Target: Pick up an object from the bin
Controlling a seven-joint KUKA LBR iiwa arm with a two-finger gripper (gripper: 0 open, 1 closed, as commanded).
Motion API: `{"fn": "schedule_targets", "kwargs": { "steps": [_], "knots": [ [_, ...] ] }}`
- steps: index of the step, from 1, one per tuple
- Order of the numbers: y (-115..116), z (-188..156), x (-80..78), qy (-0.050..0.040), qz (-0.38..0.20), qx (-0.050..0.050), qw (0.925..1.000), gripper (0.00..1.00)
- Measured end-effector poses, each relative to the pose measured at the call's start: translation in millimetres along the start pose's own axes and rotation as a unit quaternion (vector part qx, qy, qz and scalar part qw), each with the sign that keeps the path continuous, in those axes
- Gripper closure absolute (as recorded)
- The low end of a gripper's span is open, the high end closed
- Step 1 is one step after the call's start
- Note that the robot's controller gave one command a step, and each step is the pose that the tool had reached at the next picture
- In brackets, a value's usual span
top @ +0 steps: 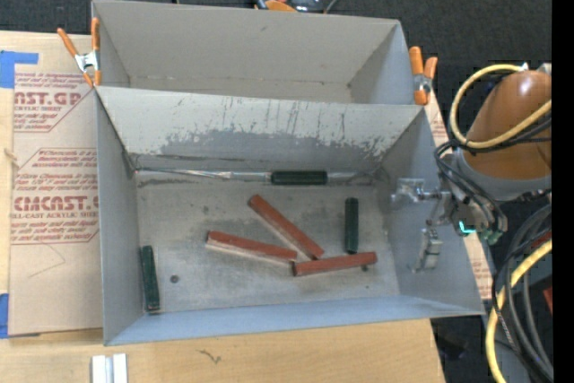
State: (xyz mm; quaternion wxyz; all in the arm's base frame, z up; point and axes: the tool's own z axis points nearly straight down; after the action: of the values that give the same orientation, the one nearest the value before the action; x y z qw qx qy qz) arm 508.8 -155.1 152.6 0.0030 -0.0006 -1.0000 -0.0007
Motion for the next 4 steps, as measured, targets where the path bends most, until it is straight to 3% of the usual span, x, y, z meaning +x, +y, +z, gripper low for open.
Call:
{"fn": "schedule_targets", "kwargs": {
  "steps": [1, 2, 3, 4],
  "knots": [
    [17.6, 87.6, -21.6, -0.0009, -0.008, -0.001, 1.0, 0.0],
    [16.5, 83.1, -22.6, -0.0033, -0.008, 0.001, 1.0, 1.0],
    [20.2, -33.0, -18.6, -0.008, -0.002, 0.002, 1.0, 1.0],
    [20.7, -28.2, -17.3, -0.0042, -0.002, 0.001, 1.0, 0.0]
  ]
}}
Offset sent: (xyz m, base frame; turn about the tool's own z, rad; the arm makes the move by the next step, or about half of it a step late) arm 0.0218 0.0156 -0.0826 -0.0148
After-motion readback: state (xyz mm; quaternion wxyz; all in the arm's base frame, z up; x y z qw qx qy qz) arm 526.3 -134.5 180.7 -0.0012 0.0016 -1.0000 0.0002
